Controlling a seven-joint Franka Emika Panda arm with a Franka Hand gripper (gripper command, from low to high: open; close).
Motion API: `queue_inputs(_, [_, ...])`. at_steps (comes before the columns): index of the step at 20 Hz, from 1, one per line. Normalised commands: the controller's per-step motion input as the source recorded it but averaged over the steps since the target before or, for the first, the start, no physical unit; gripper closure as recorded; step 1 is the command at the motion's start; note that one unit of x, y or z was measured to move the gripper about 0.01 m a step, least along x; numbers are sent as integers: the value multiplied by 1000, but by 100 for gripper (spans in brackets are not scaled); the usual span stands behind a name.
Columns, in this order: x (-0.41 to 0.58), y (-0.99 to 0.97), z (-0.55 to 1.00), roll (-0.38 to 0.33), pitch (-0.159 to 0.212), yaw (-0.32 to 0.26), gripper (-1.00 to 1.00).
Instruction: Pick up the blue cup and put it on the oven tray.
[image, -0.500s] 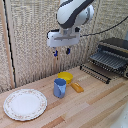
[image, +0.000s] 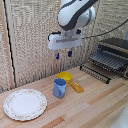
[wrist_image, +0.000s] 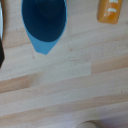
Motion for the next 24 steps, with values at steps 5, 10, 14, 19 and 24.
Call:
queue_inputs(5, [-127, 35, -401, -18, 23, 30, -100])
queue_inputs(10, [65, -38, -456, -20, 0, 71, -100])
queue_inputs(14, [1, -4, -425, -28, 6, 70, -100])
queue_inputs(19, [0, -41, -412, -26, 2, 72, -100])
queue_inputs(24, [-14, -92, -419, -35, 0, 102, -100])
